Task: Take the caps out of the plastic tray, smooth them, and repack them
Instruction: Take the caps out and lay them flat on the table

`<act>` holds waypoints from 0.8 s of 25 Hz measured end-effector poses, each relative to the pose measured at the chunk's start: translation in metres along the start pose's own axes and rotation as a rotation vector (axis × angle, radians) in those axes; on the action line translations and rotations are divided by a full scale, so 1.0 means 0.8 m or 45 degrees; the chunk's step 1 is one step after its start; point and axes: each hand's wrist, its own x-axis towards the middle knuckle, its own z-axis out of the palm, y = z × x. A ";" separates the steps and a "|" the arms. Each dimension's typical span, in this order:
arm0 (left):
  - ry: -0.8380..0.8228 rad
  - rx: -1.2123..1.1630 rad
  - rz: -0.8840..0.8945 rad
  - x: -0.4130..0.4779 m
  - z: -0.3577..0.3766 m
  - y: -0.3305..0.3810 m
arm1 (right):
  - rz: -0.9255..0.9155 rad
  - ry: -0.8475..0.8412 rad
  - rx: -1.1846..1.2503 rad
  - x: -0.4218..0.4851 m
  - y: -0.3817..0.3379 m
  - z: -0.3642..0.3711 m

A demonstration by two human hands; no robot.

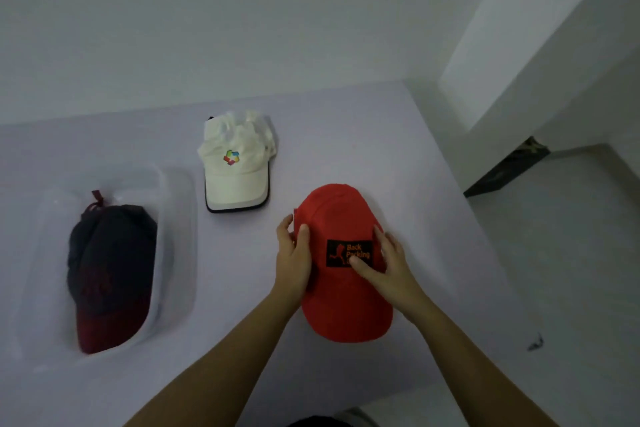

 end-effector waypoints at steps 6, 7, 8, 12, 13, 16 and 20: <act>0.068 0.539 0.152 0.032 0.050 -0.040 | -0.083 -0.009 -0.392 0.050 0.050 0.000; 0.063 0.627 0.184 0.036 0.053 -0.045 | -0.076 -0.012 -0.421 0.053 0.053 0.002; 0.043 0.691 0.207 0.039 0.054 -0.049 | -0.094 -0.001 -0.423 0.056 0.058 0.005; 0.023 0.707 0.124 0.037 0.044 -0.049 | -0.107 0.079 -0.293 0.054 0.056 0.011; 0.026 0.690 0.118 0.035 0.041 -0.044 | -0.105 0.126 -0.270 0.052 0.049 0.012; 0.029 0.621 0.180 0.027 0.020 -0.019 | -0.315 0.261 -0.307 0.052 0.013 0.016; 0.159 0.565 0.336 0.012 -0.066 0.022 | -0.564 0.183 -0.329 0.059 -0.058 0.073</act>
